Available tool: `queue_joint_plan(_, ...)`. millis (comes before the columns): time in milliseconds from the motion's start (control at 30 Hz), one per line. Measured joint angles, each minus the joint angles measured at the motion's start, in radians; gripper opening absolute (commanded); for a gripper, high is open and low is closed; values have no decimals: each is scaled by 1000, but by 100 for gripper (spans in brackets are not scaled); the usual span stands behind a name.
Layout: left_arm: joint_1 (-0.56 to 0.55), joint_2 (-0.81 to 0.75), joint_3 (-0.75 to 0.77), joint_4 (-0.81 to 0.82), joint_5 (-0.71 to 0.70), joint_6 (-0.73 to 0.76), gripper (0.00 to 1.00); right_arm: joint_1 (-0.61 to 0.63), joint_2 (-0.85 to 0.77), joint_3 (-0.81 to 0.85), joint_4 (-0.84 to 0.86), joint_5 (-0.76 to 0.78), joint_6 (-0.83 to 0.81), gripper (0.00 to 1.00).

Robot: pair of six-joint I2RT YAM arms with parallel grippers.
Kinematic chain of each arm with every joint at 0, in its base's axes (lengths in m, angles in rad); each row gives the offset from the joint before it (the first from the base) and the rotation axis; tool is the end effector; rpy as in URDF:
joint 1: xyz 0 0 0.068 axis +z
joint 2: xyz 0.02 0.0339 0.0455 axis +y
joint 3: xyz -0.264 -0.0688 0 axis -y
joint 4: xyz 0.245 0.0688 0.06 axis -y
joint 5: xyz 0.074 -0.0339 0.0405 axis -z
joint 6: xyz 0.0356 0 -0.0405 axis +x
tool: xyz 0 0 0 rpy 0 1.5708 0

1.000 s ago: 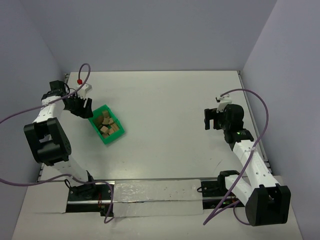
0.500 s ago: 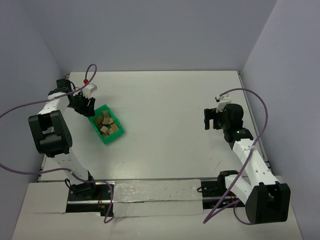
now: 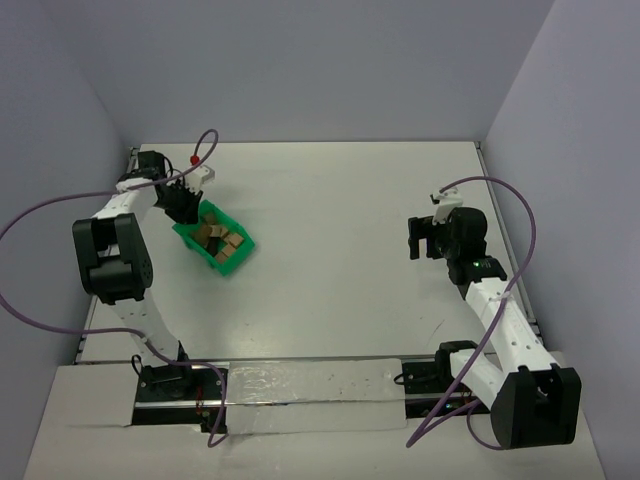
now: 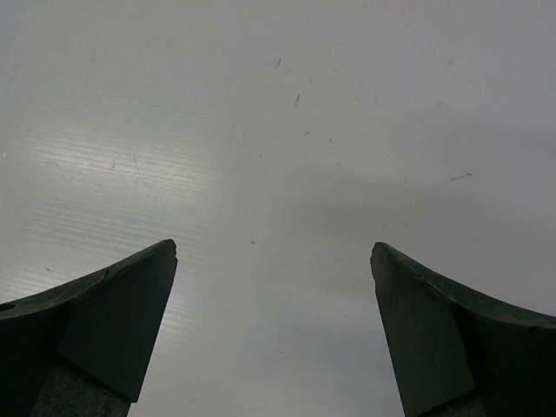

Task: Build the wood block tower

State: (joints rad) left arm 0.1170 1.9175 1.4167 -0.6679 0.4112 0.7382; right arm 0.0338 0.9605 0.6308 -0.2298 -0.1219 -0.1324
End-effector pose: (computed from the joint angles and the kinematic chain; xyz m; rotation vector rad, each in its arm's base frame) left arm 0.3941 0.0320 0.1987 0.8989 2.4391 -0.2734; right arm 0.2123 0.0115 0.2493 -0.2480 2.1120 0.0716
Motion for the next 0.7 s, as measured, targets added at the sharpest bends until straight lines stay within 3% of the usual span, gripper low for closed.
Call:
queue_joint_plan(267,-79,-51,41,15,-117,-34,0,0,-42,0,0,-1,0,100)
queue_joint_plan(700,-478,-210,-46,223,-516,-51,0,-4,-50,0,-1,-3,-1,100)
